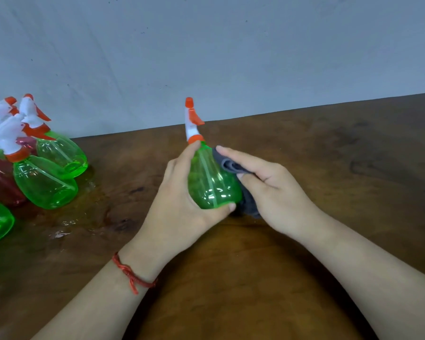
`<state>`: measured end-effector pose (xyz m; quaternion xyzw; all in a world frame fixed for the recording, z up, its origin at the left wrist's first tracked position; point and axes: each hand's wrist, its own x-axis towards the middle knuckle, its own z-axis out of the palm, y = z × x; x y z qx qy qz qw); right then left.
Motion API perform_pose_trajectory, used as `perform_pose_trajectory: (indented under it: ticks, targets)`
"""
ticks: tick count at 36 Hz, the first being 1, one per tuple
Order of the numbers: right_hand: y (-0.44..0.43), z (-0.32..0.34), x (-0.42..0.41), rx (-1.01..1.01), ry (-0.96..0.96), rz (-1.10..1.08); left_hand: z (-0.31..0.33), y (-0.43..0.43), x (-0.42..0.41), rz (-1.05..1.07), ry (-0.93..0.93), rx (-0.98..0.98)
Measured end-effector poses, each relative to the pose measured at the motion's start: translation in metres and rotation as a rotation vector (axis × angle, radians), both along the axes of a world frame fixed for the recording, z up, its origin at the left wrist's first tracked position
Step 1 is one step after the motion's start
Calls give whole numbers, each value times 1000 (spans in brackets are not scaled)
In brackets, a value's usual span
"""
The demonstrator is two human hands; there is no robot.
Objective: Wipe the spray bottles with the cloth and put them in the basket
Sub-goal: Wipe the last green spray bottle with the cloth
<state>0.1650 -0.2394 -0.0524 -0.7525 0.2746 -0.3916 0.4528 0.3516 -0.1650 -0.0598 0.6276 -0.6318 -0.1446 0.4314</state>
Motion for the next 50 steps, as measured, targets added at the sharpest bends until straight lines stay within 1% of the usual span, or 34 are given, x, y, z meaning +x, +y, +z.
perform_pose_trajectory:
  ticks: [2, 5, 7, 9, 12, 17, 19, 21, 23, 26, 28, 31, 33, 36, 38, 40, 42, 44, 46, 48, 50]
  targets:
    - [-2, 5, -1, 135, -94, 2, 3, 3, -5, -89, 11, 9]
    - [-3, 12, -3, 322, -299, 51, 4, 7, -8, -255, 136, 1]
    - [-2, 15, -5, 420, -421, 93, 4, 7, -6, -303, 167, 3]
    - [-4, 14, -6, 450, -455, 76, 4, 5, -3, -301, 94, 9]
    - [-6, 13, -7, 435, -428, 44, 2, 1, -1, -251, -18, -35]
    - [-4, 14, -6, 332, -345, 30, -2, 2, -4, -258, -112, -101]
    - [-1, 15, -4, 297, -338, 45, -1, 3, -2, -267, -76, -113]
    - [1, 14, -4, 236, -320, 44, -1, 3, -2, -259, -2, -113]
    - [4, 10, -4, 106, -248, 7, 0, 1, -2, -215, 76, -137]
    - [6, 3, -3, -147, -69, -50, -2, -5, 2, -84, 136, -173]
    - [6, 0, -2, -260, 42, -48, -3, -8, 7, 27, 96, -170]
    - [7, -4, 1, -319, 168, 1, -5, -10, 13, 146, 9, -152]
    - [8, -5, 2, -340, 228, 9, -5, -10, 14, 164, -36, -140]
    - [9, -2, 3, -327, 220, -21, -3, -10, 12, 143, -89, -148]
    - [7, -1, 4, -294, 164, -49, -1, -8, 7, 95, -95, -144]
    - [4, 1, 4, -181, 59, -66, -1, -5, 0, 26, -76, -129]
    - [2, 7, 3, 33, -100, -40, -1, -2, -6, -66, -23, -108]
    - [-1, 13, 1, 263, -311, 19, 0, 2, -9, -192, 71, -107]
    - [-3, 19, -4, 427, -476, 76, 2, 5, -12, -275, 132, -113]
    - [-5, 22, -8, 474, -518, 99, 5, 5, -11, -299, 133, -81]
    - [-6, 21, -8, 446, -481, 61, 5, 4, -10, -292, 89, -50]
